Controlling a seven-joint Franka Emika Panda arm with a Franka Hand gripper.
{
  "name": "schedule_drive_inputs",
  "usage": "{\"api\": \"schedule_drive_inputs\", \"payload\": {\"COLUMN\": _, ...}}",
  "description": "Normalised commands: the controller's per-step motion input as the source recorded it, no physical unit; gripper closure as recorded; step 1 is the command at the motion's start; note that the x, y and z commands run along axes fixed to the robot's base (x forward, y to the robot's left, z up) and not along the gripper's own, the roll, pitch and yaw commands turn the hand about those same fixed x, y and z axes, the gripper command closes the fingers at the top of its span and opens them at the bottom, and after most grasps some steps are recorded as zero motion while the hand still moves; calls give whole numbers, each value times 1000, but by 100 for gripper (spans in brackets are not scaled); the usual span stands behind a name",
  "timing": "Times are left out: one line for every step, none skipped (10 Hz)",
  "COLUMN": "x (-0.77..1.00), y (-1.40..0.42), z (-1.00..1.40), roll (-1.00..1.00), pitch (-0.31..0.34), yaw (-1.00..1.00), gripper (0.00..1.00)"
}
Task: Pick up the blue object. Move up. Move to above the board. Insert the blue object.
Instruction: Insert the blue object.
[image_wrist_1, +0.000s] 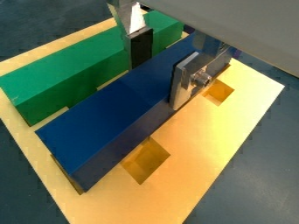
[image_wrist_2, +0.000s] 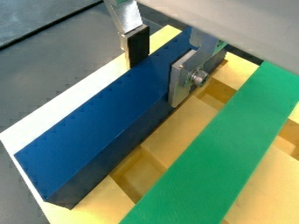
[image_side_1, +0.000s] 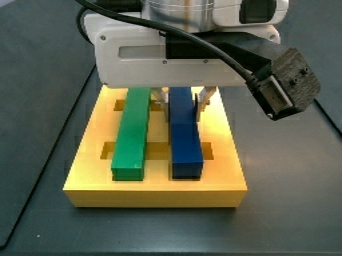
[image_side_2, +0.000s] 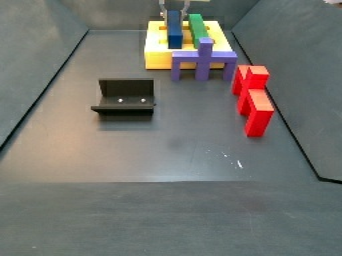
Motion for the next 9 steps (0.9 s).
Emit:
{"api": "schedule_drive_inputs", "payload": {"x": 171, "y": 0, "z": -151, "roll": 39, "pitch": 0, "yaw": -26, "gripper": 100}}
{"api": "schedule_drive_inputs", "payload": {"x": 171, "y": 0, "z": -174, "roll": 46, "pitch": 0, "yaw": -34, "gripper": 100}}
{"api": "schedule_drive_inputs", "payload": {"x": 134, "y": 0, "z": -180, "roll": 50, "pitch": 0, "yaw": -31, "gripper": 100}}
{"api": "schedule_drive_inputs", "payload": {"x": 100, "y": 0, "z": -171, "roll": 43, "pitch": 0, "yaw": -29, "gripper": 100}}
{"api": "schedule_drive_inputs", "payload": {"x": 34, "y": 0, "z": -180, "roll": 39, "pitch": 0, "yaw": -20, "gripper": 100}}
{"api": "schedule_drive_inputs", "payload": {"x": 0, "y": 0, "z": -180, "roll": 50, "pitch": 0, "yaw": -71, "gripper": 100}}
{"api": "schedule_drive_inputs", "payload": {"x": -86, "y": 0, "z": -134, "roll": 9, "pitch": 0, "yaw": -109, "gripper": 100}}
{"api": "schedule_drive_inputs", "payload": {"x": -103, "y": 0, "z": -114, "roll": 14, "pitch": 0, "yaw": -100, "gripper": 100}}
{"api": "schedule_drive_inputs", "payload": {"x": -100, "y": 0, "z": -97, "roll": 20, "pitch": 0, "yaw": -80, "gripper": 100}}
